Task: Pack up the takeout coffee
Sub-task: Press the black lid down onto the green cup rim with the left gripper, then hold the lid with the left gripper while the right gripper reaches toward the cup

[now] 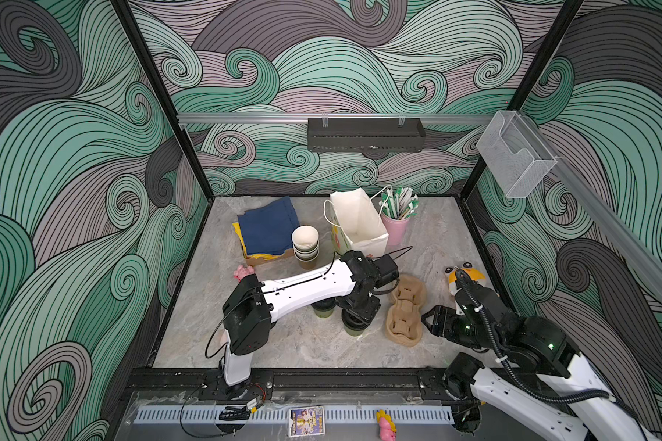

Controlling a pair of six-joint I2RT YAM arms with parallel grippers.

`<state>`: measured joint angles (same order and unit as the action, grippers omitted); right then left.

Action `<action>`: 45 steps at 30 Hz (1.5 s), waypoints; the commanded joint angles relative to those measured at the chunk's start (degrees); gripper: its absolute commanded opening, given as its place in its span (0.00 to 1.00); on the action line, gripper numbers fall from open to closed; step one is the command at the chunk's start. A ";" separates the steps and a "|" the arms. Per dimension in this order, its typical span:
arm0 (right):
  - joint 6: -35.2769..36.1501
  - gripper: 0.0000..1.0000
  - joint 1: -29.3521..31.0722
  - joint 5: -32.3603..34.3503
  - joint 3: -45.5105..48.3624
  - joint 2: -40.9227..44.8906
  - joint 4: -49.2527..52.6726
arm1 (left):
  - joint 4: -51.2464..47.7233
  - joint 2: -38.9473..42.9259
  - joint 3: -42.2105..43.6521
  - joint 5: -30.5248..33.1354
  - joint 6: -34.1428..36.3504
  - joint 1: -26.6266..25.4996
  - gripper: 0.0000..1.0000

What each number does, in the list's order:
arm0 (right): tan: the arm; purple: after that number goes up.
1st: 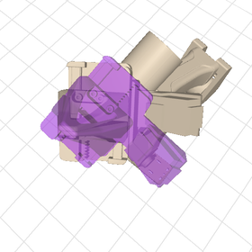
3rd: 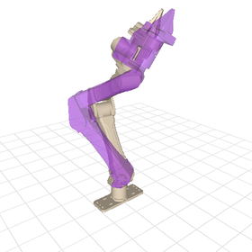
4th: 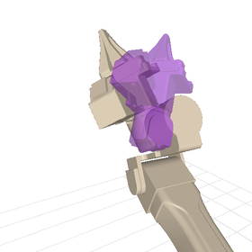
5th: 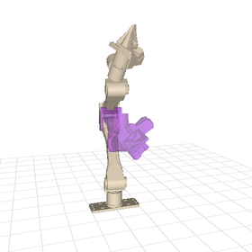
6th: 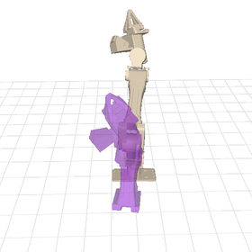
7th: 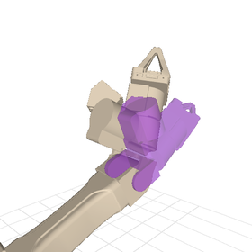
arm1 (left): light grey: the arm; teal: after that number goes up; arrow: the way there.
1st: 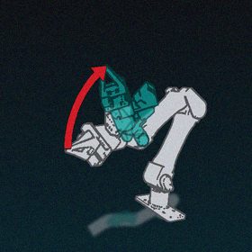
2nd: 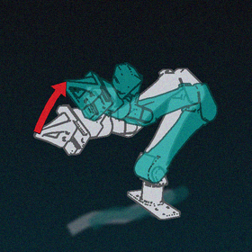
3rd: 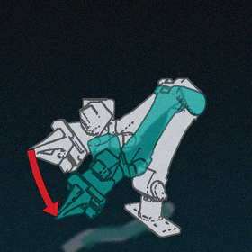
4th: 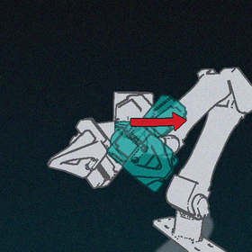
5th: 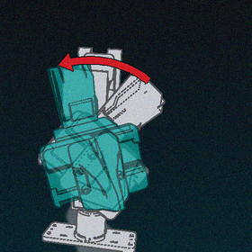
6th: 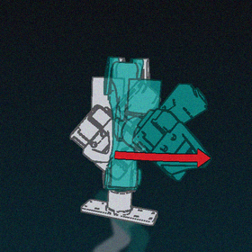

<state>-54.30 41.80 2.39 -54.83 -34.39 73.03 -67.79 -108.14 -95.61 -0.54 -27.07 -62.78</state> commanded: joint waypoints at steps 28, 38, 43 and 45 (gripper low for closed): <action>-3.44 0.68 -0.40 -7.53 5.17 -1.03 -8.81 | 6.24 4.97 4.21 2.35 1.31 -0.24 0.82; -3.20 0.68 -0.46 -7.92 5.30 -1.13 -8.88 | 8.73 8.02 5.31 -0.44 1.03 -0.24 0.83; -2.17 0.68 -0.65 -8.19 4.67 -2.28 -8.85 | 9.69 8.83 7.63 0.33 -0.17 0.21 0.79; -1.96 0.69 -0.75 -8.40 4.48 -2.62 -8.92 | 8.82 8.22 7.06 0.53 -0.40 0.38 0.75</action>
<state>-56.34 41.50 -5.48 -49.76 -36.38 64.03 -58.72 -100.31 -88.31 -0.03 -26.76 -62.94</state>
